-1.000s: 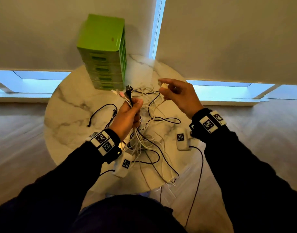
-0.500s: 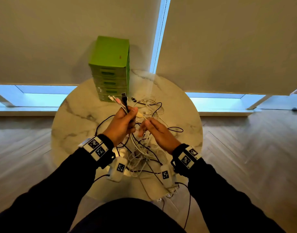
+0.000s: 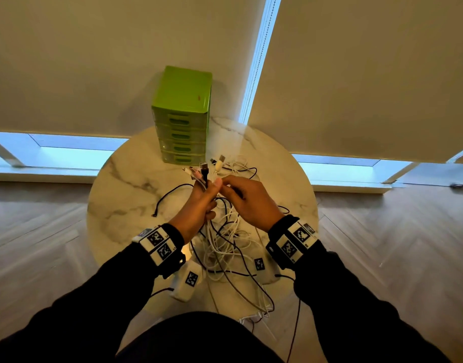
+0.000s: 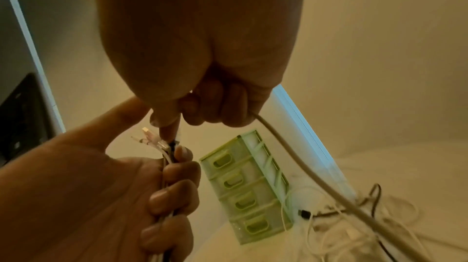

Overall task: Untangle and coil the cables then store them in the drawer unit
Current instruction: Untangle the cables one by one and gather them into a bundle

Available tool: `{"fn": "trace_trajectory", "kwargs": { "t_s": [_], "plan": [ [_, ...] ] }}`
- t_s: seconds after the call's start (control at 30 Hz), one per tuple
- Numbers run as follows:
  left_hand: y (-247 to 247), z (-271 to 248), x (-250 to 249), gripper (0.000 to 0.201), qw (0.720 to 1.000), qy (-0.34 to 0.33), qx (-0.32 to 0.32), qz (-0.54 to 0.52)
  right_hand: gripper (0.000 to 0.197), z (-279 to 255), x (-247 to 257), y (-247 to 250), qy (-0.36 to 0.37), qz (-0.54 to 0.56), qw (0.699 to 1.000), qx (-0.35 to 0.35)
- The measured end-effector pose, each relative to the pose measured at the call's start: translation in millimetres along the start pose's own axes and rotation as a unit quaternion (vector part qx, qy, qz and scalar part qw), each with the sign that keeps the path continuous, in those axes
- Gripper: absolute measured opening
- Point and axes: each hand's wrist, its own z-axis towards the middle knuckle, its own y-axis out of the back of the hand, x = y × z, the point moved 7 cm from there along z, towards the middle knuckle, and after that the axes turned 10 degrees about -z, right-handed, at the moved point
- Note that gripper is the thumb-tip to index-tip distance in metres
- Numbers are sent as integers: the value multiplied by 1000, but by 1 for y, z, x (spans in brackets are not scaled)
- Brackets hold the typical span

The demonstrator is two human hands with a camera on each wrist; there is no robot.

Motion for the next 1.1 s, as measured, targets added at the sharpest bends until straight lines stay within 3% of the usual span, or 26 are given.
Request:
{"fn": "trace_trajectory", "kwargs": {
  "t_s": [0.13,0.3,0.5,0.6,0.7,0.8,0.87,0.93,1.03,1.1],
  "plan": [
    [-3,-5,-1,45,999,-3,-30,32,17,6,1,-8,33,-127,990,43],
    [14,-6,1,55,995,-6,-100,21,25,7,11,-13,59,-216,974,48],
    [12,-8,-1,21,997,-11,-81,10,24,3,11,-13,48,-221,974,-4],
    [11,-7,-1,23,995,-11,-99,-4,23,1,12,-13,46,-210,976,-24],
    [10,-6,-1,28,994,-18,-109,6,23,1,10,-17,-1,-164,986,-16],
    [14,-2,-8,37,991,-49,-119,-27,40,-8,2,-23,-16,-98,995,-7],
    [24,3,-17,42,986,-73,-139,-49,55,-20,-15,-39,-71,14,995,73],
    [36,8,-30,46,978,-97,-154,-103,67,-41,-34,-61,-142,113,966,182],
    [54,14,-59,49,957,-112,-175,-202,73,-77,-63,-88,-164,75,942,283],
    [65,17,-80,49,950,-117,-173,-234,72,-95,-79,-97,-163,50,938,302]
  ]
}}
